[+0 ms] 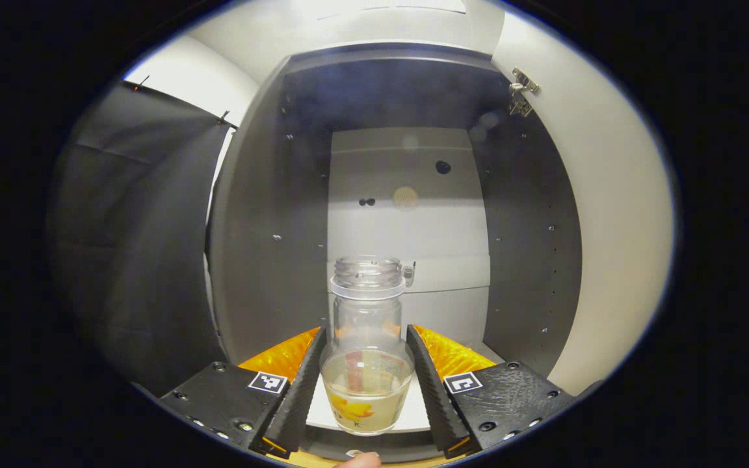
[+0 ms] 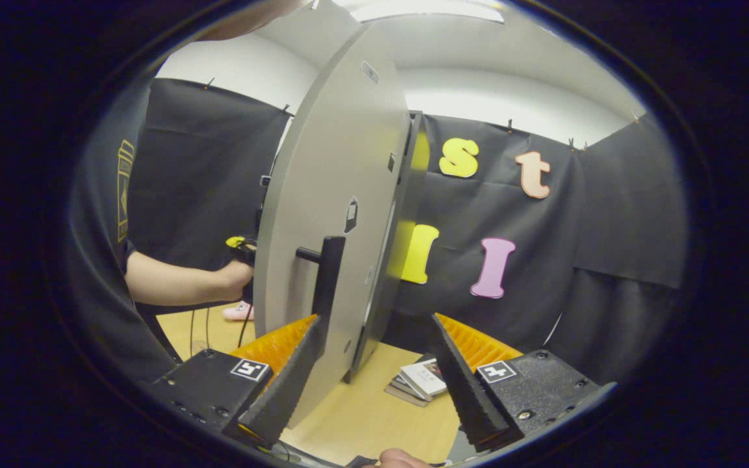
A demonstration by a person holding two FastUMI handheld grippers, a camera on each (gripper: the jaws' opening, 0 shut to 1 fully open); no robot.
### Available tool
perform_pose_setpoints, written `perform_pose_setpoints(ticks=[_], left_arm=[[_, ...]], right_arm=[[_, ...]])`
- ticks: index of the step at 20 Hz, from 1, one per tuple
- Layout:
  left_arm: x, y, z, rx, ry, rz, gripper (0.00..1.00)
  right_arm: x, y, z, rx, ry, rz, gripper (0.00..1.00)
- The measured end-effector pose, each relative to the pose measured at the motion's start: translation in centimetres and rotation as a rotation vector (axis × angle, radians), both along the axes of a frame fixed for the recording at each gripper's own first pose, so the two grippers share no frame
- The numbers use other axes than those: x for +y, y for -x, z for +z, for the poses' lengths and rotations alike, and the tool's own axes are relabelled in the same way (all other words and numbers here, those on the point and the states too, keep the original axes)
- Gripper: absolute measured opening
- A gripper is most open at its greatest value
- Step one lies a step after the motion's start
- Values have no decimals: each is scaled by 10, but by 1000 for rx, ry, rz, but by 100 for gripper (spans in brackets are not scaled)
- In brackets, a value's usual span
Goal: Open the cabinet door with the right hand, grasp the bottle in the cabinet with the left hand and place it on the coaster, then close the cabinet door with the right hand.
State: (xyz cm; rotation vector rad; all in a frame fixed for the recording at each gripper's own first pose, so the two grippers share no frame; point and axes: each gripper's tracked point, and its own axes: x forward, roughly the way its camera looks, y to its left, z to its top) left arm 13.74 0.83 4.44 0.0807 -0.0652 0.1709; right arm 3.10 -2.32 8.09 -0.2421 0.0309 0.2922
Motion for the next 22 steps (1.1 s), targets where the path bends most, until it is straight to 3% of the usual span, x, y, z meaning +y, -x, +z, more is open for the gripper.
perform_pose_setpoints(ticks=[3, 5, 7, 9, 13, 17, 22], left_arm=[[3, 30, 9, -15, -4, -27, 72], [13, 50, 8, -6, -48, 5, 73], [25, 77, 7, -5, -74, 18, 72], [33, 109, 5, -33, -83, 12, 72], [61, 158, -23, -41, -113, 18, 72], [99, 196, -55, -81, -67, 38, 72], [153, 222, -123, -22, -52, 137, 72]], right_arm=[[-16, 1, -2, 0, -113, -97, 100], [-27, -1, -9, 12, -229, -177, 100], [-24, -1, -32, 107, -328, -247, 100], [-9, 1, -48, 179, -396, -262, 99], [4, 10, -64, 209, -353, -360, 96], [-1, 24, -90, 213, -265, -505, 100], [-5, 36, -143, 350, -265, -621, 100]])
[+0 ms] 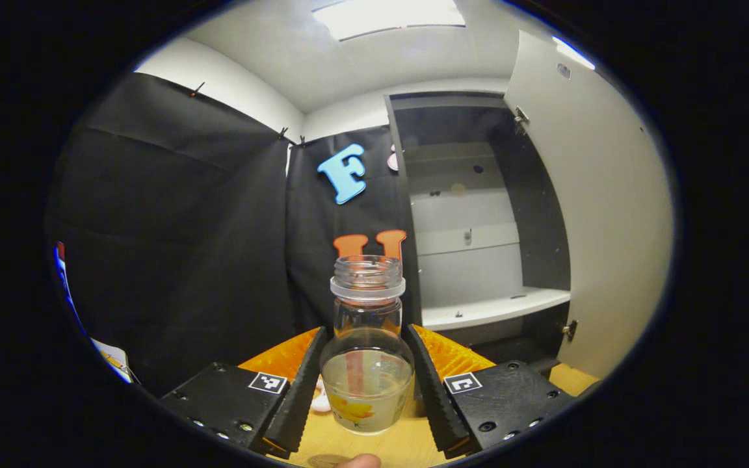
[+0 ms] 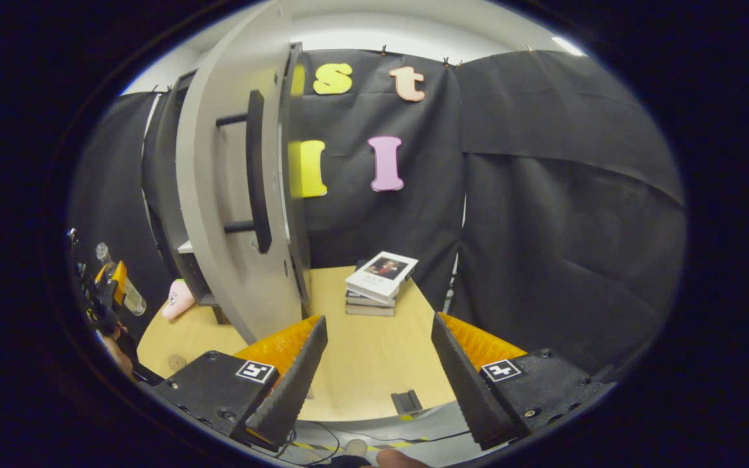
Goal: Open the cabinet door with the right hand, grasp the bottle in the cabinet with the left hand and place it on the coaster, then close the cabinet door with the right hand.
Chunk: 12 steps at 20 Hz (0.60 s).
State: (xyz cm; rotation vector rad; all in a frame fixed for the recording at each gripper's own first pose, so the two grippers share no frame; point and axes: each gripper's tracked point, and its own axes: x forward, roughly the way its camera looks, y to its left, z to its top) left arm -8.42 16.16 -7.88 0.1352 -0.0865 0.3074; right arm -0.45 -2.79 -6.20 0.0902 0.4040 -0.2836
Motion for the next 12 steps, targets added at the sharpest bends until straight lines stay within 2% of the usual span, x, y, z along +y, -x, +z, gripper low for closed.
perform_pose_setpoints(ticks=[3, 4, 7, 8, 12], left_arm=[[26, 14, -35, 29, 33, 52, 72], [33, 17, -47, 39, 37, 69, 72], [51, 23, -80, 58, 20, 111, 72], [54, 24, -92, 68, 19, 118, 72], [61, 22, -142, 105, 39, 134, 72]], right_arm=[[-1, -3, -17, 52, 0, -27, 100], [1, -4, -26, 73, 5, -25, 98], [10, -4, -51, 150, 23, 1, 100], [10, -2, -57, 173, 29, 7, 98], [14, 6, -85, 253, 26, -1, 100]])
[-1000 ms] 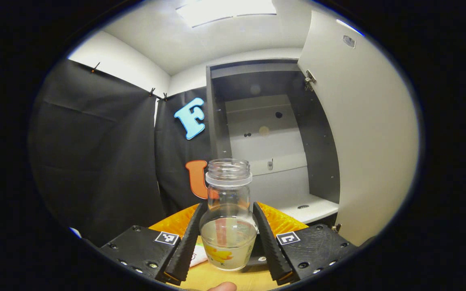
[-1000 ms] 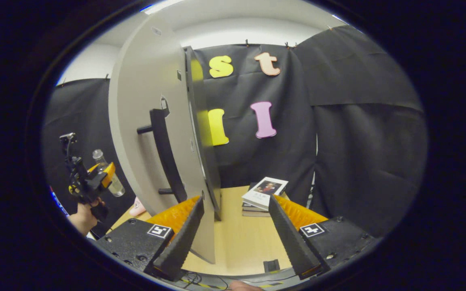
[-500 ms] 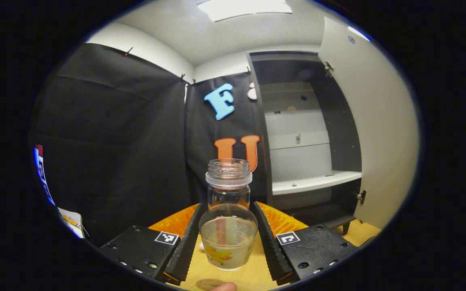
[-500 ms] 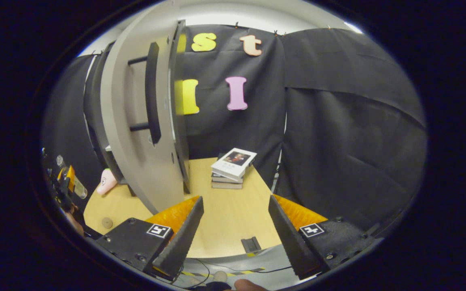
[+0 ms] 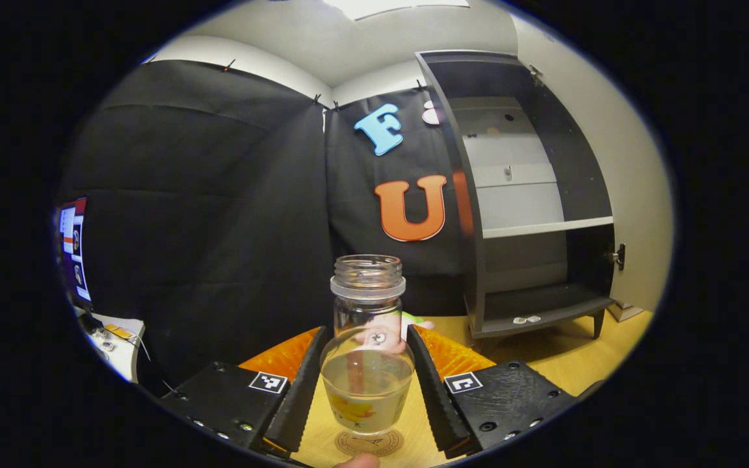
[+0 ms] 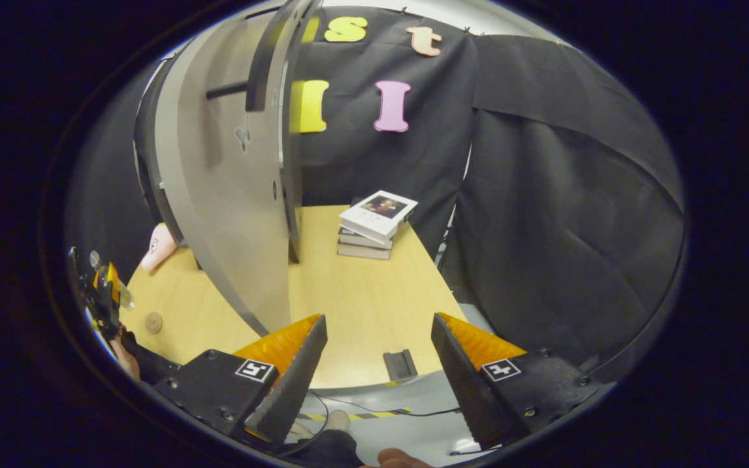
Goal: Open the cabinet door with the right hand, grasp the bottle in the cabinet with the left hand and place it on the coaster, then close the cabinet door with the right hand.
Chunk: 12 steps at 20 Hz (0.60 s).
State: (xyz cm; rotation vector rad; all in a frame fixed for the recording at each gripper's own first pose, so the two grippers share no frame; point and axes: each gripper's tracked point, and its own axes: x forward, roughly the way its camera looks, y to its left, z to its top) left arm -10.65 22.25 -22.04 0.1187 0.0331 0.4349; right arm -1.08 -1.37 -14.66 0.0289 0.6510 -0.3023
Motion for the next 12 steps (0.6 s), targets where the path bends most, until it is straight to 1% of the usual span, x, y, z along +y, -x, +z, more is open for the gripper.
perform_pose_setpoints(ticks=[1, 3, 5, 6, 7, 8, 9, 11, 12], left_arm=[[0, -1, -10, -1, -1, -3, 73], [2, -8, -33, 19, -9, -9, 72], [16, -11, -50, 33, -28, 14, 72], [22, -10, -59, 38, -6, 24, 72], [27, -8, -67, 42, 33, 38, 73], [29, -6, -74, 44, 68, 50, 73], [32, -5, -80, 49, 85, 63, 73], [32, 0, -89, 51, 110, 75, 73], [32, -2, -85, 23, 91, 69, 73]], right_arm=[[0, 1, -7, 20, 4, -3, 98], [-3, 5, -20, 68, 23, -2, 98], [0, 8, -31, 112, 28, 12, 99], [1, 7, -34, 128, 32, 18, 98], [3, 7, -33, 134, 34, 26, 100], [5, 5, -33, 136, 40, 33, 100], [11, 2, -34, 141, 48, 44, 100], [17, -3, -37, 152, 63, 71, 100], [20, -5, -40, 156, 57, 72, 100]])
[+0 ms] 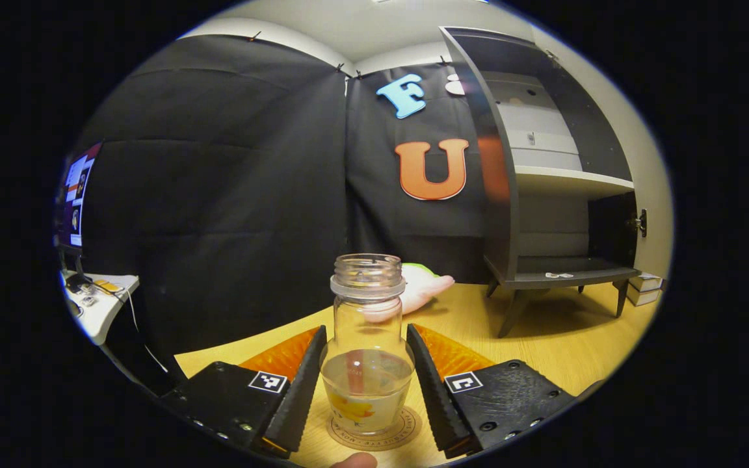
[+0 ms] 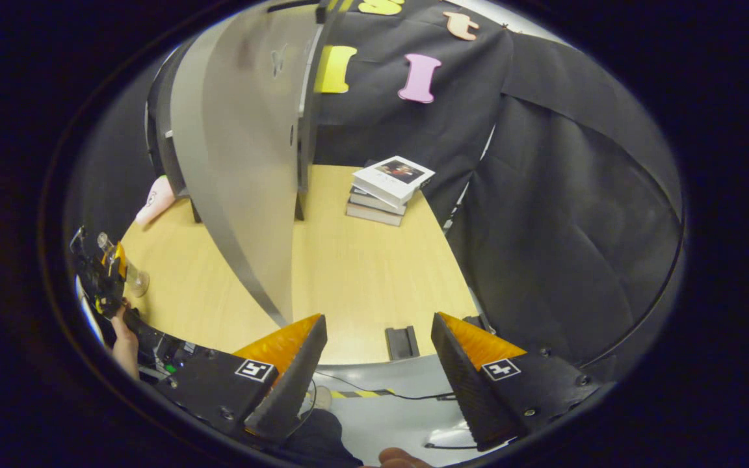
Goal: Open the cabinet door with the right hand, grasp the bottle in the cabinet with the left hand and place it on the coaster, then close the cabinet door with the right hand.
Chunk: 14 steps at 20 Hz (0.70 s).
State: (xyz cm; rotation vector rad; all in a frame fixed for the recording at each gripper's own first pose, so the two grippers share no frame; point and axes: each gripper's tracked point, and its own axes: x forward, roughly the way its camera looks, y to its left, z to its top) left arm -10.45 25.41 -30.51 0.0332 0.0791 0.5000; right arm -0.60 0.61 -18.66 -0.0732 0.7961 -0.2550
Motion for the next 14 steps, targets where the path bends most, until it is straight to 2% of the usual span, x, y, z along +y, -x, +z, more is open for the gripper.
perform_pose_setpoints(ticks=[1, 2, 5, 8, 10, 14], left_arm=[[-7, -2, 0, -8, 24, -19, 63], [-12, -3, -1, -6, 40, -25, 73], [-13, 0, -2, -3, 26, -18, 75], [-15, 0, -2, -32, 84, -21, 80], [-11, 0, 1, -65, 105, -12, 98], [-11, 1, 3, -44, 69, -18, 95]], right_arm=[[3, -2, -7, 14, -20, -7, 100], [4, 0, -9, 24, -33, -11, 100], [6, -1, -9, 26, -47, -11, 100], [0, -2, -8, 25, -31, -5, 100], [-4, 0, -10, 26, -16, 5, 100], [-12, 13, -24, 49, -39, -21, 100]])
